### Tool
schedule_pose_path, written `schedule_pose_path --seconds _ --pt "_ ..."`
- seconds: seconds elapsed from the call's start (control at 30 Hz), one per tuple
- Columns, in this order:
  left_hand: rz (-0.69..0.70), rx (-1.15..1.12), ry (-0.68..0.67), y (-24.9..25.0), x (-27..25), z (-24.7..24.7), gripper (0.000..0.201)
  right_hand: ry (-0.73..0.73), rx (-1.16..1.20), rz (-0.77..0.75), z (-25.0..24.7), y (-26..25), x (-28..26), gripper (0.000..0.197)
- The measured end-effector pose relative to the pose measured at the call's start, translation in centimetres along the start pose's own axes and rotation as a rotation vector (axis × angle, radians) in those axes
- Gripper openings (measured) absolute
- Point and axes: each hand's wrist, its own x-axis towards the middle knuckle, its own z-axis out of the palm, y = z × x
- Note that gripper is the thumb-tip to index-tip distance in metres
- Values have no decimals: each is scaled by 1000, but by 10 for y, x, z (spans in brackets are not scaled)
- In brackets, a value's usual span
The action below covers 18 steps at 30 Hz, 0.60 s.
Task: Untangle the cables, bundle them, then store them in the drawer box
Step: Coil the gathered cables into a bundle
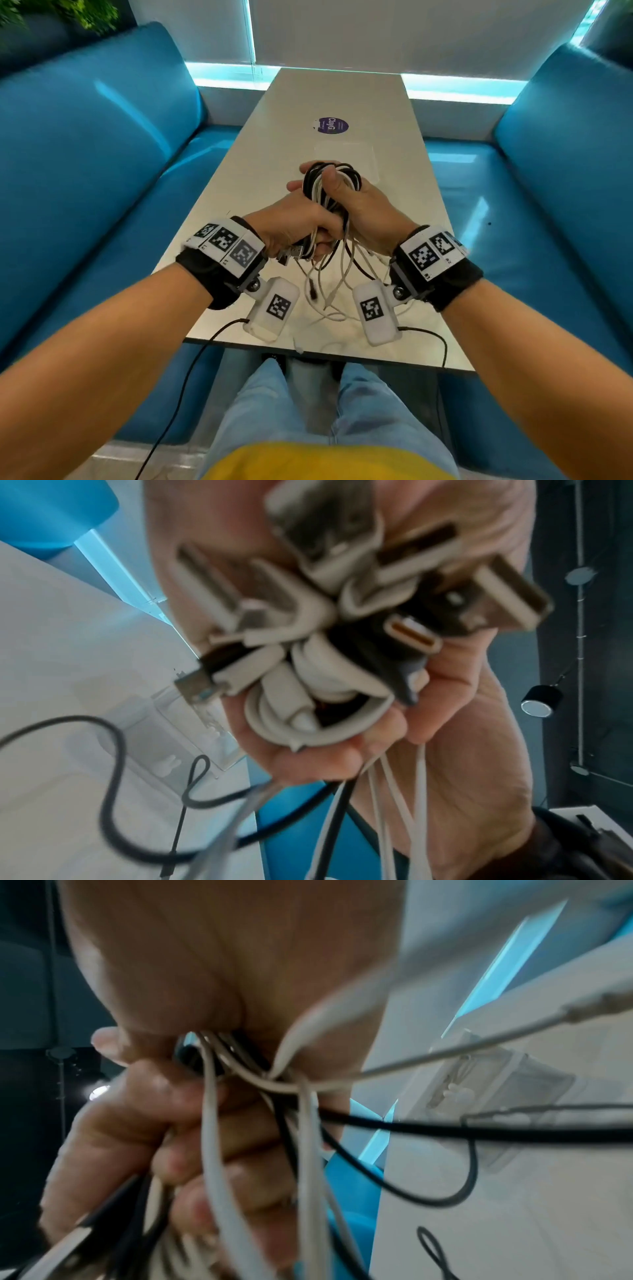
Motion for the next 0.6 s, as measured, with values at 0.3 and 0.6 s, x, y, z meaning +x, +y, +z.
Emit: schedule_pose_path --seconds 0.3,0.6 --pt "43 238 -11 6 -2 8 18 -11 -14 65 3 1 -9 86" --pt "187 380 9 8 -4 13 17 38 -123 9 -3 -7 -17 17"
